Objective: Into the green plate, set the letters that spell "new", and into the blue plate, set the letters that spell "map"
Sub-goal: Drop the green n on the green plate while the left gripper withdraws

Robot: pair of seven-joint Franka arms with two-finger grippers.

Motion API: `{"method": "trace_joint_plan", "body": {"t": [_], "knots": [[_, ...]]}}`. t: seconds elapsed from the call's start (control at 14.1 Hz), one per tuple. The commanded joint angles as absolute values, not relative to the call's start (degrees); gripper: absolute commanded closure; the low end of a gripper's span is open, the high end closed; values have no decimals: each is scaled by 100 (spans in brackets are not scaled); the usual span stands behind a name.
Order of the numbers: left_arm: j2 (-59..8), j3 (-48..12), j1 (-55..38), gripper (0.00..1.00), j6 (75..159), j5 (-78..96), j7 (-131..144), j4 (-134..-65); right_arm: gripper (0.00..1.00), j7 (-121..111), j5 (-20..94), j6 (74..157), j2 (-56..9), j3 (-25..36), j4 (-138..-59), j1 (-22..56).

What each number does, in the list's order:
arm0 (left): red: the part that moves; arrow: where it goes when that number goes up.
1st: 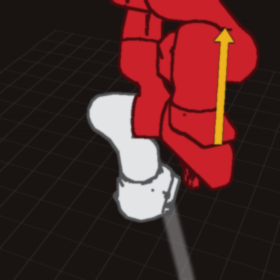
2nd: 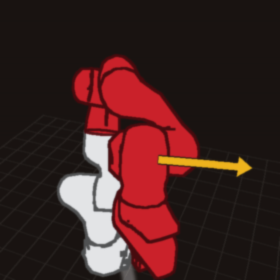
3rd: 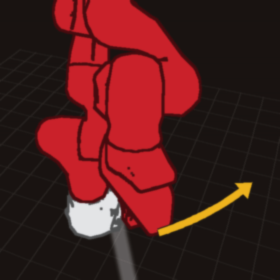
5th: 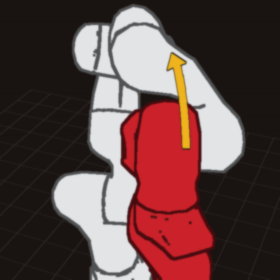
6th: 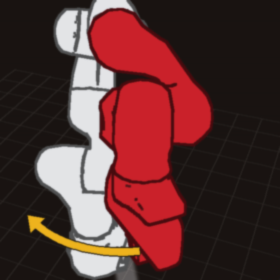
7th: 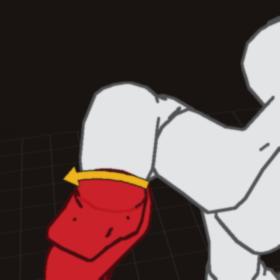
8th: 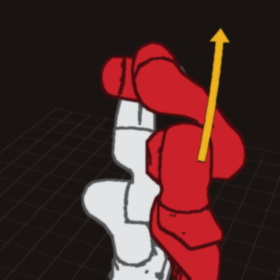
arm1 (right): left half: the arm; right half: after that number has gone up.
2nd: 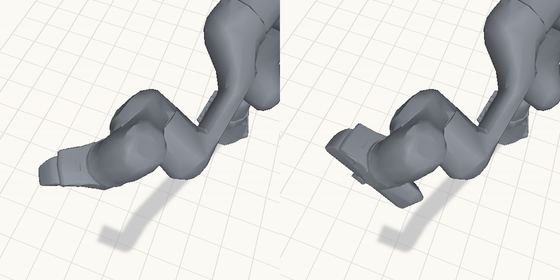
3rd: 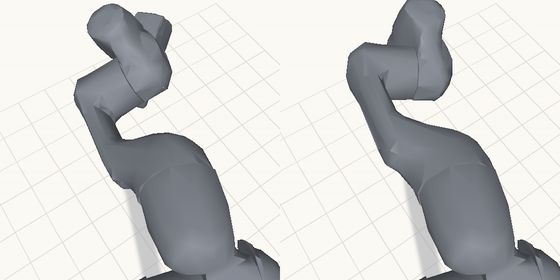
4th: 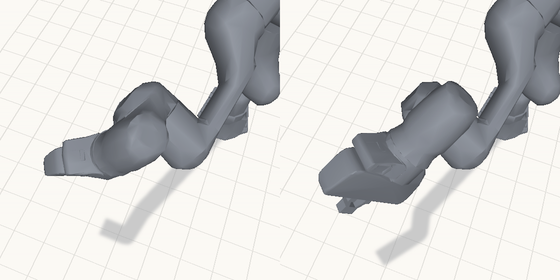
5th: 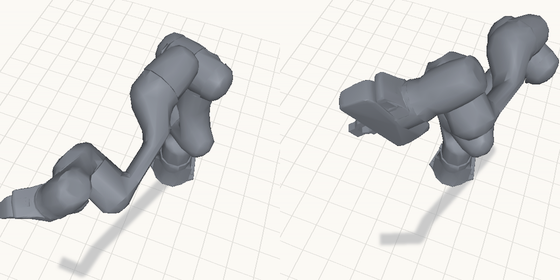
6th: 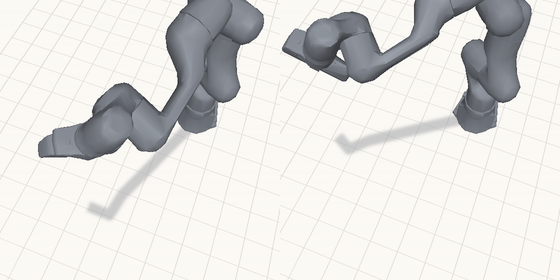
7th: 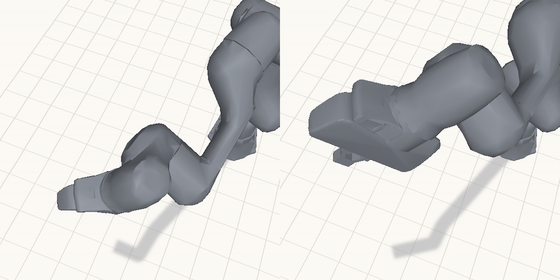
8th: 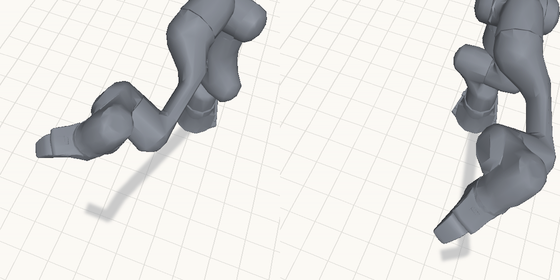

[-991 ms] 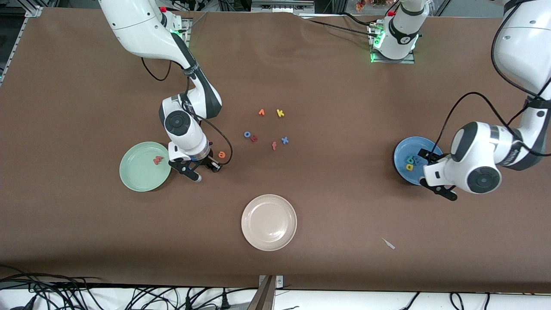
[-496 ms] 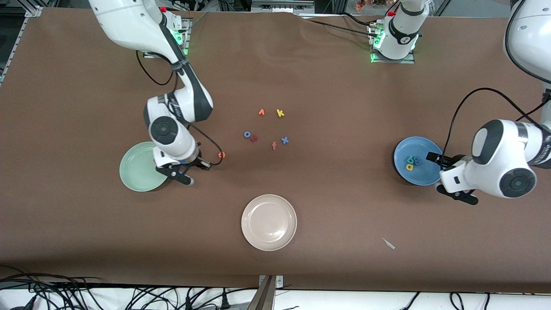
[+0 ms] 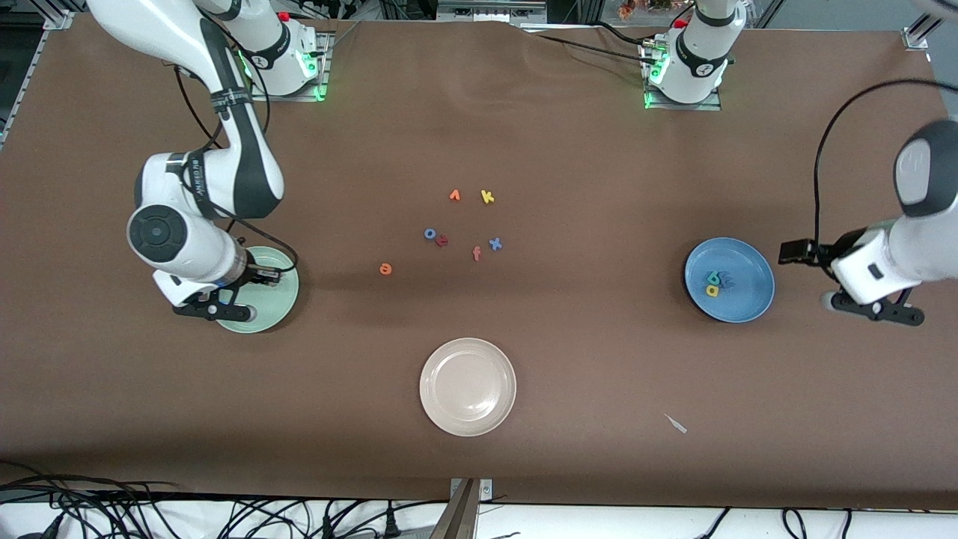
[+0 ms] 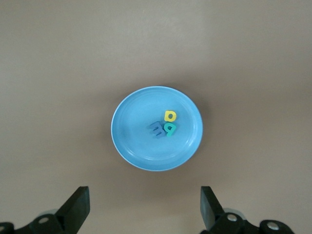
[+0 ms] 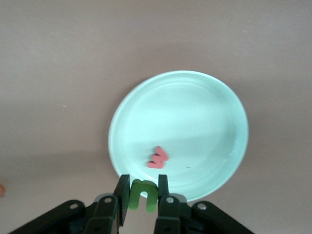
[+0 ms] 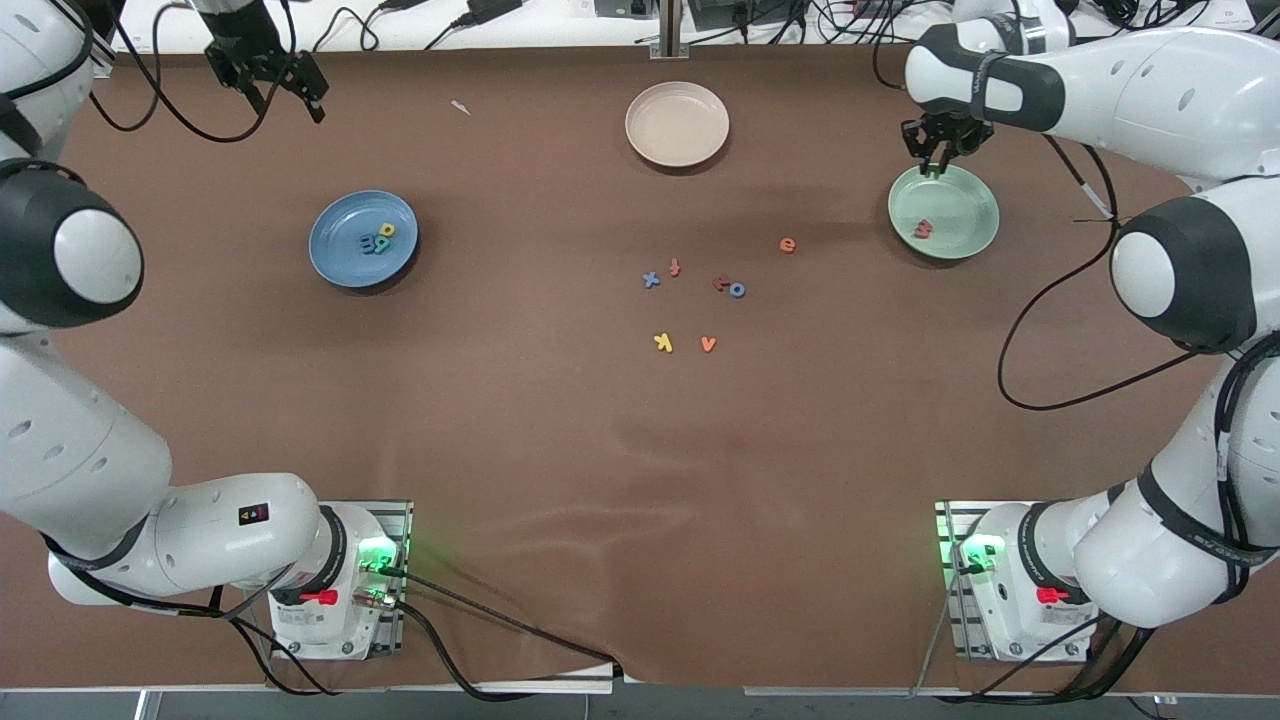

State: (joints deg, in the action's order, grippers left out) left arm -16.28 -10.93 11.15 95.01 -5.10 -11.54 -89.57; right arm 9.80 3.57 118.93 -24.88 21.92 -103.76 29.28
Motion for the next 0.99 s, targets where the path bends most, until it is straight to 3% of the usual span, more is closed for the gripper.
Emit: {"method": "trace_joint_plan", "body": {"t": [0.0,0.14,0.28,0.42,0.57,0.92], "knots": [[-626,-870,888,0,9651,-325,-1177,-9527,87,336,448,12363,-2136,2337,-11133,2997],[-283,-870,809,0,9388,-316,-1152,-9519,83,-7,448,13058,-1934,2460,-11766,2997],[-45,-870,809,0,9098,-220,-1160,-9422,76,-18,448,13157,-1898,2461,-11883,2988],[35,-818,809,0,8948,139,-1134,-9299,44,-9,457,13201,-1933,2461,-11883,2988],[-17,-765,809,0,8772,246,-1143,-9194,29,149,466,13254,-1969,2400,-11865,3006],[-141,-782,905,0,8631,141,-1231,-9202,25,1604,527,13219,-1969,1751,-11734,3067]]}}
